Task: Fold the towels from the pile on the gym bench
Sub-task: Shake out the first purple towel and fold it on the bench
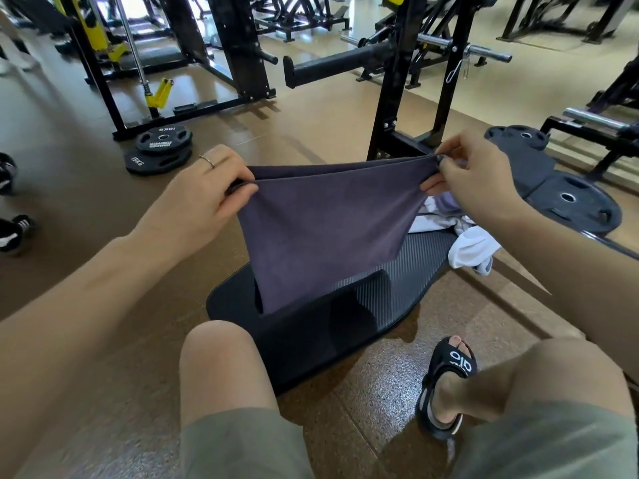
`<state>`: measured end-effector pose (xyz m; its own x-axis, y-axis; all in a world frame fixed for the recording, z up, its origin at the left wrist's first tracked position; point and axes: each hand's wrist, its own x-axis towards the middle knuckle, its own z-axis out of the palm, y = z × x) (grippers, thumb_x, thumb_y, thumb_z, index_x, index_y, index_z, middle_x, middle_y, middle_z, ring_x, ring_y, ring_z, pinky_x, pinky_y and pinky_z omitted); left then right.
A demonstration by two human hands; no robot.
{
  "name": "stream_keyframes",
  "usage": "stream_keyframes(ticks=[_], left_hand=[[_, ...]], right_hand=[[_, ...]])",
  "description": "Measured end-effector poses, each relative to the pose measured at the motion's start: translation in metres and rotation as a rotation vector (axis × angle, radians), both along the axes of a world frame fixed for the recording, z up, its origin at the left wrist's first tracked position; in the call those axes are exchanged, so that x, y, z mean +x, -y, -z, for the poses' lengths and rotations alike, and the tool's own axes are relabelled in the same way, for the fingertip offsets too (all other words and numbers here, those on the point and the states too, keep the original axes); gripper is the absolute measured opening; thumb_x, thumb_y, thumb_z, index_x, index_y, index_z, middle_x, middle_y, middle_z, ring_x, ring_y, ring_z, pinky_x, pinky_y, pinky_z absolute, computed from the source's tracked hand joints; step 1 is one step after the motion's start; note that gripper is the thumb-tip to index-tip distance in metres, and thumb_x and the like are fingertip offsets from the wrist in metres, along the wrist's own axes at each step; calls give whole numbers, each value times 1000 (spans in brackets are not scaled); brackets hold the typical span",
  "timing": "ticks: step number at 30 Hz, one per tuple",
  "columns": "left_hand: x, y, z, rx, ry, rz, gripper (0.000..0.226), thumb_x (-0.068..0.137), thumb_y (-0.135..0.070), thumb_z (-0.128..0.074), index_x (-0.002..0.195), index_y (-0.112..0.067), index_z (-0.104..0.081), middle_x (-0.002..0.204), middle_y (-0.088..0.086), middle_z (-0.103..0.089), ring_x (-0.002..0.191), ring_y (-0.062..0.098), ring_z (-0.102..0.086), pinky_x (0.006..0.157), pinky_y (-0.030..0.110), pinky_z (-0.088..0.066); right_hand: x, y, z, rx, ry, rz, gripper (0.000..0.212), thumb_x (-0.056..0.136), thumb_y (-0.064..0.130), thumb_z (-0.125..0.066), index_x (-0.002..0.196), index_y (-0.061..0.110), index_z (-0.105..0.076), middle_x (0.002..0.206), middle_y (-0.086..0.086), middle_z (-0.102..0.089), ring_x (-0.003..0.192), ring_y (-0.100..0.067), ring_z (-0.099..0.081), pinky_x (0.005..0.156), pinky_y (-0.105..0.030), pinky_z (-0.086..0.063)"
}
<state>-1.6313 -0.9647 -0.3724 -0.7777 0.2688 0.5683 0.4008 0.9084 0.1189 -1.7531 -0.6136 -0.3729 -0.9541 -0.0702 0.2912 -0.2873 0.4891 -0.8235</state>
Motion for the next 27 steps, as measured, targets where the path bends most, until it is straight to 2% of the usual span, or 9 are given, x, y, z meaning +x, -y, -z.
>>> stream_keyframes(ticks=[4,8,10,13,15,18,22,24,27], left_hand=[[4,-2,2,-11,32,-79,12,98,-27,-62,96,-15,-62,92,-4,-61,82,19,-58,69,44,-50],[3,-1,3,93,53,-150,14,94,-31,-68,90,-19,-63,81,-6,-65,78,18,-61,70,40,-51],[2,0,2,200,86,-137,13,93,-26,-71,88,-16,-64,78,-4,-64,76,16,-61,75,34,-50],[4,-4,0,361,138,-134,12,92,-17,-72,90,-10,-63,79,-5,-65,76,2,-62,74,9,-44],[6,-5,-2,422,172,-145,10,92,-13,-72,93,-10,-63,84,-3,-69,80,-1,-64,76,4,-43],[7,-2,-1,413,194,-132,8,93,-12,-70,95,-12,-63,87,1,-73,85,11,-67,80,14,-49],[6,3,0,399,196,-130,6,92,-7,-70,92,-10,-65,87,0,-72,84,12,-67,80,15,-50],[5,6,1,364,201,-130,6,92,-7,-70,92,-10,-66,87,0,-72,82,14,-68,80,23,-53],[6,10,2,301,211,-125,10,93,-7,-69,99,-14,-66,90,-3,-73,83,9,-68,82,25,-53]], right_hand=[[0,-3,3,20,8,-14,18,100,-4,-43,101,10,-55,85,-16,-70,67,-20,-75,65,-22,-60],[1,-7,5,49,-16,-57,19,101,-2,-46,101,12,-58,89,-11,-69,70,-19,-75,71,-24,-61],[1,-8,5,37,-12,-73,20,101,-2,-47,100,13,-60,92,-13,-69,70,-17,-75,71,-22,-60],[-1,-9,5,5,6,-80,21,101,-3,-48,99,13,-61,96,-16,-70,73,-22,-76,77,-30,-62],[-2,-10,5,-9,20,-81,21,101,-4,-48,100,12,-62,96,-15,-70,75,-25,-76,79,-34,-62],[-1,-11,5,1,37,-99,20,101,-4,-48,102,10,-63,89,-9,-70,75,-25,-76,80,-34,-63],[2,-9,4,23,50,-121,24,101,-6,-46,104,8,-66,84,-15,-72,74,-22,-76,77,-25,-62],[3,-8,3,39,58,-130,27,101,-5,-46,107,9,-67,84,-17,-73,74,-18,-76,77,-20,-61],[4,-8,1,49,78,-134,26,101,-5,-45,107,7,-68,83,-17,-73,74,-16,-76,73,-15,-59]])
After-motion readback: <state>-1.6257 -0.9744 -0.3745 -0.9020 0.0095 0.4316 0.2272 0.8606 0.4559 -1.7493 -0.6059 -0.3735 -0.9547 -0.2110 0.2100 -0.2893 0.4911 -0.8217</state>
